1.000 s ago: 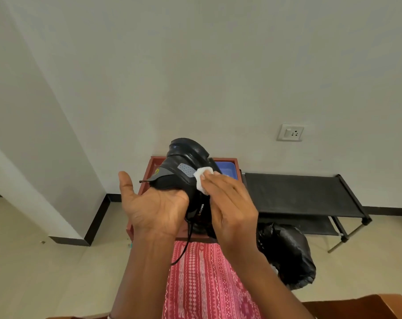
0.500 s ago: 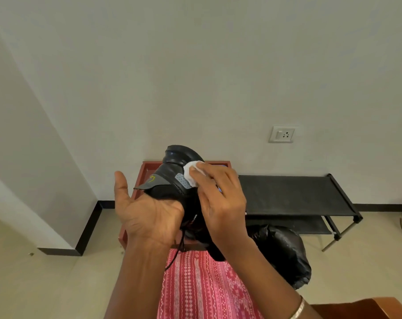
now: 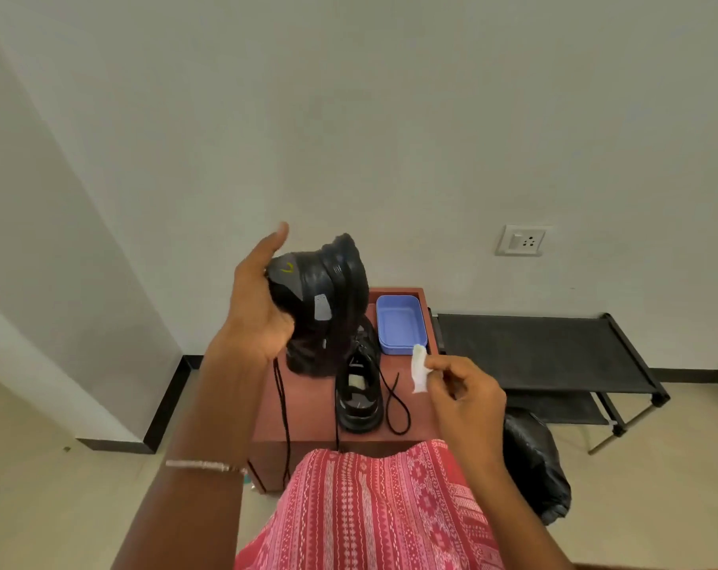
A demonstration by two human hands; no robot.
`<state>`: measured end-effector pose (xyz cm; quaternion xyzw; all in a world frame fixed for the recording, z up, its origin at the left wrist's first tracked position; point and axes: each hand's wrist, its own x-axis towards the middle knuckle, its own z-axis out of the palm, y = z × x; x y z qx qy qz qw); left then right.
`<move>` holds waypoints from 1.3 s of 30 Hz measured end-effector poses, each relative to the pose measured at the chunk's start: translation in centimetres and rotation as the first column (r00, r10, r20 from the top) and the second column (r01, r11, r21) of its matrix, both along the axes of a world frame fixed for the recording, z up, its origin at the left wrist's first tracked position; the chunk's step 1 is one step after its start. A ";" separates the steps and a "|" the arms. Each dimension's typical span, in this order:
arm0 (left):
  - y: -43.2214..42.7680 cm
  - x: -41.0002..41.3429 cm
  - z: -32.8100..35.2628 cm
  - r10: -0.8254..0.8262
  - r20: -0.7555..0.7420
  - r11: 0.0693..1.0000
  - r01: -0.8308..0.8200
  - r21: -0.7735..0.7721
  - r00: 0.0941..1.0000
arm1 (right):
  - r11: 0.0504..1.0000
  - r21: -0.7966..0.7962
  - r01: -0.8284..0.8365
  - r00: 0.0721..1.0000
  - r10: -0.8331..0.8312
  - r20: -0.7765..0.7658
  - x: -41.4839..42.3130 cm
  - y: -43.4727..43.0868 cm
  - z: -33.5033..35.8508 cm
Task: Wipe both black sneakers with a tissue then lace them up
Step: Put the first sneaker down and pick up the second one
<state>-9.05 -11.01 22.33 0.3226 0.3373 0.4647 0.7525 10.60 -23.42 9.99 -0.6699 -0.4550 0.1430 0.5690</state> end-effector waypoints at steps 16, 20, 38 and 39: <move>10.8 -0.7 -17.6 -0.012 -0.944 0.630 0.731 -0.263 -0.329 | 0.934 -0.346 -0.087 0.629 -0.218 -0.746 2.7 1.5 -4.0; 10.1 -1.1 -20.9 0.048 -0.902 0.634 0.711 -0.304 -0.428 | 0.924 -0.359 -0.136 0.630 -0.199 -0.751 2.0 2.5 -4.7; 8.5 8.2 -22.2 -0.076 -0.294 0.751 -0.139 -0.646 0.953 | 0.919 -0.350 -0.183 0.483 -0.226 -0.846 1.0 5.1 -4.9; 8.4 8.6 -22.6 -0.024 -0.152 0.683 -0.095 -0.724 0.988 | 0.917 -0.352 -0.189 0.484 -0.225 -0.846 1.1 5.0 -4.8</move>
